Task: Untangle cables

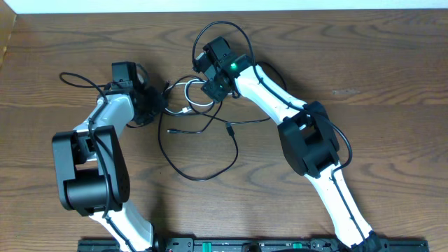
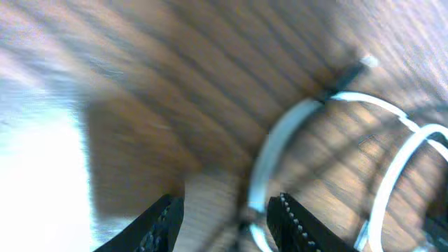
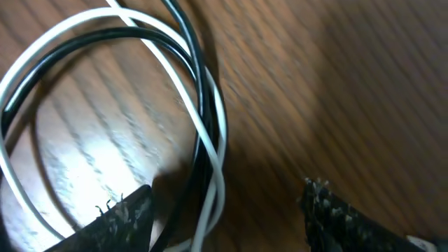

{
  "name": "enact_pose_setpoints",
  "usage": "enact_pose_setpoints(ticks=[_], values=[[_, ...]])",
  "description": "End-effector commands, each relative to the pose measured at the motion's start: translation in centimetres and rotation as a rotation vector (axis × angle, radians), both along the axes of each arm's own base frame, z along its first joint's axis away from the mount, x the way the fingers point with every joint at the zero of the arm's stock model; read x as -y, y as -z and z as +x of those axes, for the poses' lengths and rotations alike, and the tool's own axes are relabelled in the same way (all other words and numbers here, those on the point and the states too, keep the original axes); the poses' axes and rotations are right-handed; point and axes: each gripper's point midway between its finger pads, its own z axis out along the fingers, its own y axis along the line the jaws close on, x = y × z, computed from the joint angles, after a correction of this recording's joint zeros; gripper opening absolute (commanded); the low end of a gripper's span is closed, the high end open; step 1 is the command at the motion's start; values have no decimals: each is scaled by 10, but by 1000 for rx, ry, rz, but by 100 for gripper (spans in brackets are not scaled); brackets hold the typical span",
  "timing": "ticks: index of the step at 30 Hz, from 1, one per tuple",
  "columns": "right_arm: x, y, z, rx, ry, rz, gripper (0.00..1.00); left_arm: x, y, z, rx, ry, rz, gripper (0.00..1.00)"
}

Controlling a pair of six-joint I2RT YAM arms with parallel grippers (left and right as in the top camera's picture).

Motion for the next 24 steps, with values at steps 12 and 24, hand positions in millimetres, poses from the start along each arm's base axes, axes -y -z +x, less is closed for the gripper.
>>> enact_pose_setpoints(ticks=[12,24], values=[[36,22,0,-41,63,-116,69,-35,41,-41,-173,-131,9,50],[-2,-64,8,25,17,108,39,3,15,-18,-38,88,-174,50]])
